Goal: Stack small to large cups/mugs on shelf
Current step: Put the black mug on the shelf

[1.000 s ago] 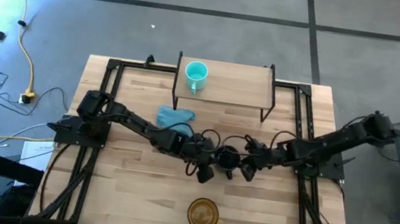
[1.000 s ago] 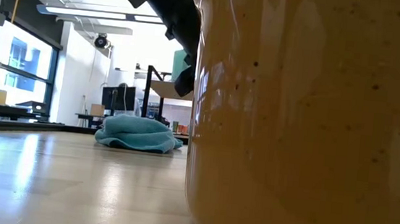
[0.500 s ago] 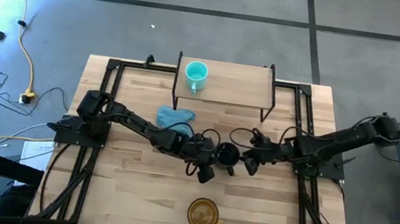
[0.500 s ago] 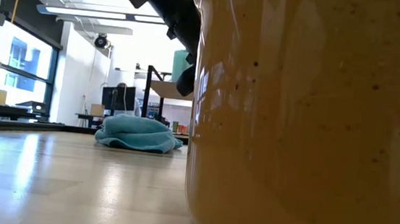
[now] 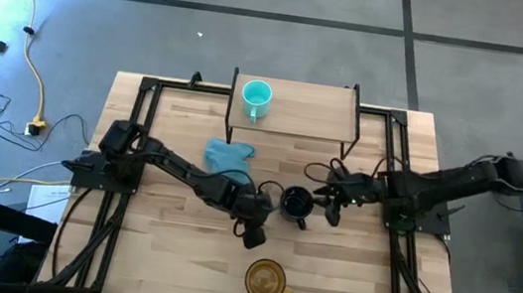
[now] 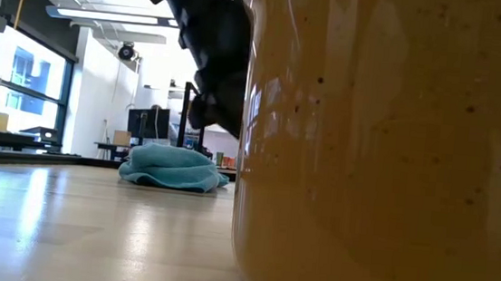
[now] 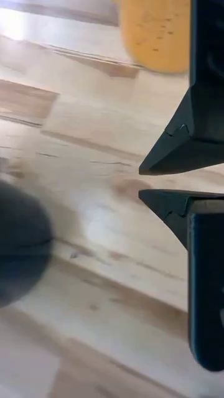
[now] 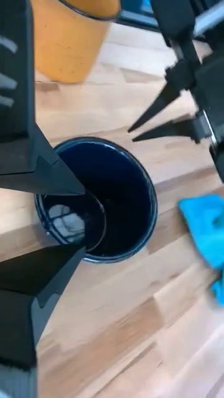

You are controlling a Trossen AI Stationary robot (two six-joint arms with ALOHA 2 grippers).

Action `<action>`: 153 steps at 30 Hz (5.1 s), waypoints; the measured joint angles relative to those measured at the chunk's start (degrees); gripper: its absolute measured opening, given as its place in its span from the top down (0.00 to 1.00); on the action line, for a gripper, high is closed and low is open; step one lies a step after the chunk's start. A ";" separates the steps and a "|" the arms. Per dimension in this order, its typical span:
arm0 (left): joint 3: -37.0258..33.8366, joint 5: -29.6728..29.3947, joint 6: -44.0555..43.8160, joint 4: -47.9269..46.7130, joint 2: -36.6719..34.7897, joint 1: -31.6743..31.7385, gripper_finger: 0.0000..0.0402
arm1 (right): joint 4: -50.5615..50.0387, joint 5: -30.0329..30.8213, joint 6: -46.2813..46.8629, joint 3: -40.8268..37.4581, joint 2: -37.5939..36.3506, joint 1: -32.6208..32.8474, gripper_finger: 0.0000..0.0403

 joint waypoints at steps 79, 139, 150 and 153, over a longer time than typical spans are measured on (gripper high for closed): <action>-23.96 -28.53 -16.70 -3.91 -29.57 -13.08 0.91 | -11.64 -23.17 -27.92 21.09 29.70 -18.39 0.98; -23.91 -32.16 -9.94 -1.60 -29.55 -13.06 0.91 | -56.86 -19.27 -29.40 79.11 40.88 -37.88 1.00; -23.91 -31.90 -10.02 -1.78 -29.55 -13.08 0.91 | -62.27 -21.45 -33.18 87.25 46.77 -44.21 1.00; -23.91 -31.83 -9.54 -1.76 -29.55 -13.08 0.91 | -61.98 -21.97 -34.18 86.88 46.82 -45.80 1.00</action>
